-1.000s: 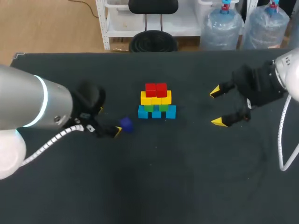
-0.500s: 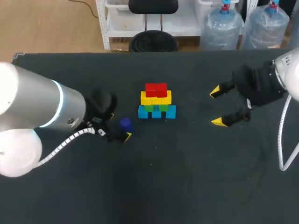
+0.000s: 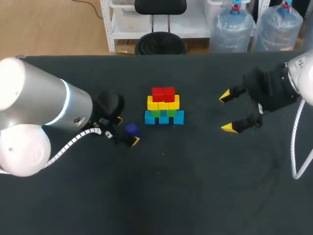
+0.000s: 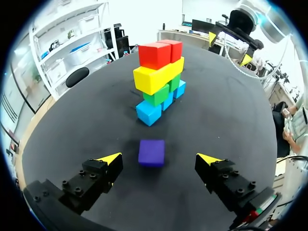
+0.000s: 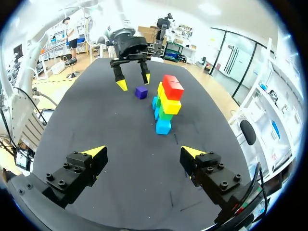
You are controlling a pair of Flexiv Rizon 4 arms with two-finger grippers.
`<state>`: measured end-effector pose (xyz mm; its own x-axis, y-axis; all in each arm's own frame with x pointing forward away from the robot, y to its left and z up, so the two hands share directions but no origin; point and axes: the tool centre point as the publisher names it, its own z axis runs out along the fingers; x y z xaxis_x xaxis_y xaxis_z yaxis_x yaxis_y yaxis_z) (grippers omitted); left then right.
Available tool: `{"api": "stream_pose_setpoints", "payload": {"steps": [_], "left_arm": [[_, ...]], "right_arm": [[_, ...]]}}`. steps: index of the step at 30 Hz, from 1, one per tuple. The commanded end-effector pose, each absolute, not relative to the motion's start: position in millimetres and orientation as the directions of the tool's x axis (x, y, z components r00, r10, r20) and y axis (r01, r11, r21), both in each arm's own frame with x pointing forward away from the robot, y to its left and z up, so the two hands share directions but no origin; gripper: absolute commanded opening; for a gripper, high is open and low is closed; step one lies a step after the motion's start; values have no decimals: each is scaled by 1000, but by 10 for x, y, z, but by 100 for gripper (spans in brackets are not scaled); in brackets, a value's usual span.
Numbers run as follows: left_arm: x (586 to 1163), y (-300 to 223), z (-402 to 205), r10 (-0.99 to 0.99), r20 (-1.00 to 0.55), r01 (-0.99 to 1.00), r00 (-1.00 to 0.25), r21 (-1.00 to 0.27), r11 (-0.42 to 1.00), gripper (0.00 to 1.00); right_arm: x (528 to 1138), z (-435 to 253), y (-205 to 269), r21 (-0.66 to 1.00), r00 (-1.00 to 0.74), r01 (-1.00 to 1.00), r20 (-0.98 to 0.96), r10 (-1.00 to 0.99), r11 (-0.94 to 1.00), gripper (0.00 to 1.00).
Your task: Place the blue cubes, place green cubes on the blue cubes, place the yellow cubes on the green cubes, then place the red cubes on the yellow cubes, and place purple cube on the red cubes.
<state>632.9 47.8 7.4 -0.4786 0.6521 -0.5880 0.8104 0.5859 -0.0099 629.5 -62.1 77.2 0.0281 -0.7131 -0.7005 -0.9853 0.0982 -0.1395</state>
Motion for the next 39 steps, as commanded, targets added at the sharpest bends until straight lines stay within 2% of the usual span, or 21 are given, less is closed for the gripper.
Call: {"api": "stream_pose_setpoints", "payload": {"steps": [1,22,29,30,31,32,37,38,39], "left_arm": [[6385,459,39,656,-585,817,-477,-20,576,100],[6468,402,-10,665,-575,824,-476,-29,565,98],[6504,378,-7,673,-575,831,-466,-23,556,78],[6506,377,-8,673,-575,831,-465,-23,555,72],[6510,376,-11,674,-574,832,-465,-23,554,56],[6513,375,-15,675,-572,833,-465,-24,553,50],[6511,370,-22,681,-568,836,-462,-23,549,36],[6511,370,-23,681,-568,836,-462,-22,548,32],[6511,370,-23,682,-568,837,-461,-22,547,23]], "right_arm": [[6304,763,-620,-139,30,-986,-703,-710,97,100],[6304,763,-620,-139,30,-986,-703,-710,97,100],[6304,763,-620,-139,30,-986,-703,-710,97,100],[6304,763,-620,-139,30,-986,-703,-710,97,100],[6304,763,-620,-139,30,-986,-703,-710,97,100],[6304,763,-620,-139,30,-986,-703,-710,97,100],[6304,763,-620,-139,30,-986,-703,-710,97,100],[6304,763,-620,-139,30,-986,-703,-710,97,100],[6304,763,-620,-139,30,-986,-703,-710,97,100]]}}
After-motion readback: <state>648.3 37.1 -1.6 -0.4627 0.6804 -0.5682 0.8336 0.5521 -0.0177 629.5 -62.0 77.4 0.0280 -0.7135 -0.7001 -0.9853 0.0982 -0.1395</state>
